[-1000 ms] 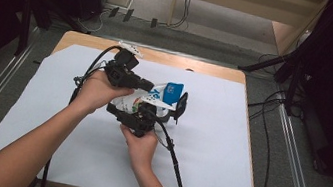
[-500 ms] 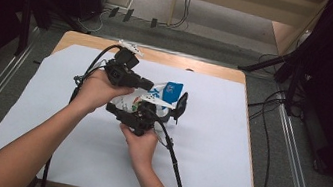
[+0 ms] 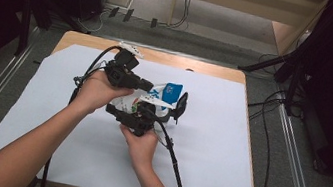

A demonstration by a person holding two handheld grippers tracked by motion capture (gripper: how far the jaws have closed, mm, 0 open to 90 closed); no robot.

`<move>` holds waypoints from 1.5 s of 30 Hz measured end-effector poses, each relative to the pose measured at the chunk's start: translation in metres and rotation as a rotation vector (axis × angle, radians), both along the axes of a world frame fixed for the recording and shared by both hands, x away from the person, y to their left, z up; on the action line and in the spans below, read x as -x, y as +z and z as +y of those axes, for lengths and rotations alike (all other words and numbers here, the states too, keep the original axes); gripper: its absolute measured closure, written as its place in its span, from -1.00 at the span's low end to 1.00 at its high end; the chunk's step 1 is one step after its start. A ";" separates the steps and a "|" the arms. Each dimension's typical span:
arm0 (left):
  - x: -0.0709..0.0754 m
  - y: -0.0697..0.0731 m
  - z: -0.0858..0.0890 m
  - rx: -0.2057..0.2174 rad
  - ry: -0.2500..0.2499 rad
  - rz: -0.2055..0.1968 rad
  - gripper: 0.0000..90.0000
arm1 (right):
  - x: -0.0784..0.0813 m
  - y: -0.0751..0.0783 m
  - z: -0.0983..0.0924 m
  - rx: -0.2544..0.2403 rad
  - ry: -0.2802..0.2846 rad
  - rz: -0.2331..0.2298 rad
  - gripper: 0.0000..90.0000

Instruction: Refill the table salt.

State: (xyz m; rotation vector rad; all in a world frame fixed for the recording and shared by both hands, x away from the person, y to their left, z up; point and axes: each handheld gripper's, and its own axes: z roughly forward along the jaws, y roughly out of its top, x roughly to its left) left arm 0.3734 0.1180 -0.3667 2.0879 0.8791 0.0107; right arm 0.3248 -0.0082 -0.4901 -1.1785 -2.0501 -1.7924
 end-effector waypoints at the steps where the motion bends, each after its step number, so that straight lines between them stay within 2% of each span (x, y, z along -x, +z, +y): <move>1: 0.000 0.000 0.000 0.001 -0.001 -0.001 0.97 | 0.000 0.000 0.000 0.004 0.000 -0.004 0.32; 7: -0.001 -0.003 0.002 0.009 0.003 0.008 0.97 | -0.001 -0.002 0.001 0.013 0.003 -0.002 0.33; 16: 0.000 -0.001 0.001 0.011 0.010 -0.012 0.98 | -0.001 -0.001 0.000 -0.001 -0.003 0.006 0.31; 22: 0.002 0.001 -0.002 -0.012 0.009 -0.031 1.00 | -0.001 -0.001 0.000 -0.004 -0.004 0.006 0.30; 35: 0.003 0.003 0.000 -0.003 0.014 -0.034 1.00 | -0.001 0.000 -0.001 -0.022 -0.001 0.006 0.32; 41: 0.003 0.004 0.001 0.015 0.010 -0.035 1.00 | 0.000 0.001 -0.002 -0.015 -0.002 -0.013 0.33; 45: 0.003 0.002 -0.002 -0.011 0.005 -0.039 1.00 | 0.000 0.000 -0.002 -0.009 -0.007 -0.008 0.33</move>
